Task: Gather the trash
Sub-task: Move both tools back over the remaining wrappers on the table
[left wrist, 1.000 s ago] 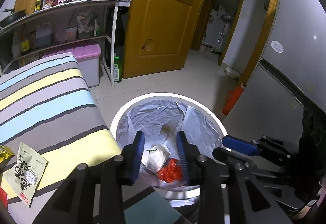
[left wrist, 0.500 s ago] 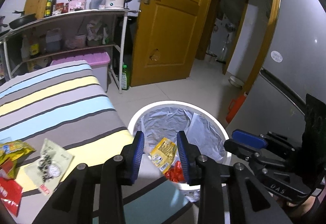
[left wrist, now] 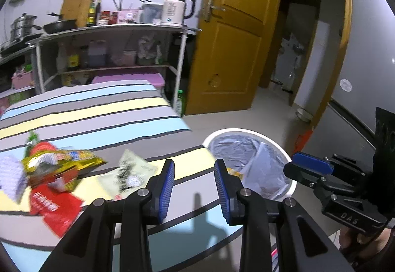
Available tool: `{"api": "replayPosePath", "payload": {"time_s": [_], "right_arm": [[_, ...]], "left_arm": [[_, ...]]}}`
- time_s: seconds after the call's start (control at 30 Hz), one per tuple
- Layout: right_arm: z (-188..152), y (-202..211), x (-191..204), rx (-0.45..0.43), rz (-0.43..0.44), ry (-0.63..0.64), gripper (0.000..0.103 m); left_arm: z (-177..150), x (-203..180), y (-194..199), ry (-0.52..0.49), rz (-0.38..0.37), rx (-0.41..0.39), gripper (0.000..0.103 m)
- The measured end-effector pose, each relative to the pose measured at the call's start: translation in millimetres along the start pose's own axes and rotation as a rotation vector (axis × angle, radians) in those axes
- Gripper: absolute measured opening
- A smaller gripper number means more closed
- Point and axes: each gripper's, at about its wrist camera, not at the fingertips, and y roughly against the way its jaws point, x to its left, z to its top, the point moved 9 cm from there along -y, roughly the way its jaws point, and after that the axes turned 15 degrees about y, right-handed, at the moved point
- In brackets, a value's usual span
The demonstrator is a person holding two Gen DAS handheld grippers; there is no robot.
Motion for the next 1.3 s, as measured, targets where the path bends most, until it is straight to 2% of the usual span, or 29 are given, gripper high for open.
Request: {"api": "replayPosePath", "payload": {"time_s": [0.13, 0.33, 0.4, 0.47, 0.67, 0.73, 0.77, 1.07, 1.3], "right_arm": [[8.8, -2.7, 21.3, -0.011, 0.039, 0.026, 0.035], [19.3, -11.4, 48.7, -0.014, 0.098, 0.054, 0.036], [21.4, -14.5, 56.3, -0.012, 0.111, 0.059, 0.039], [24.0, -18.2, 63.0, -0.012, 0.129, 0.066, 0.047], [29.4, -30.7, 79.4, -0.008, 0.17, 0.088, 0.047], [31.4, -34.9, 84.2, -0.005, 0.178, 0.094, 0.047], [32.4, -36.5, 85.3, -0.005, 0.18, 0.096, 0.047], [33.2, -52.6, 92.8, 0.014, 0.204, 0.105, 0.047], [29.6, -66.3, 88.6, 0.037, 0.216, 0.096, 0.047]], "left_arm": [[1.5, 20.3, 17.9, 0.015, 0.028, -0.027, 0.033], [5.6, 50.7, 40.8, 0.039, 0.074, -0.066, 0.033], [7.7, 61.7, 47.0, 0.044, 0.092, -0.078, 0.033], [10.6, 73.9, 52.0, 0.054, 0.111, -0.089, 0.033], [20.6, 106.7, 60.0, 0.087, 0.166, -0.114, 0.034], [25.3, 117.5, 61.6, 0.098, 0.188, -0.124, 0.037], [27.7, 122.4, 61.7, 0.099, 0.201, -0.129, 0.041], [44.6, 157.0, 46.0, 0.122, 0.236, -0.133, 0.047], [48.9, 167.8, 24.5, 0.103, 0.245, -0.113, 0.047]]}}
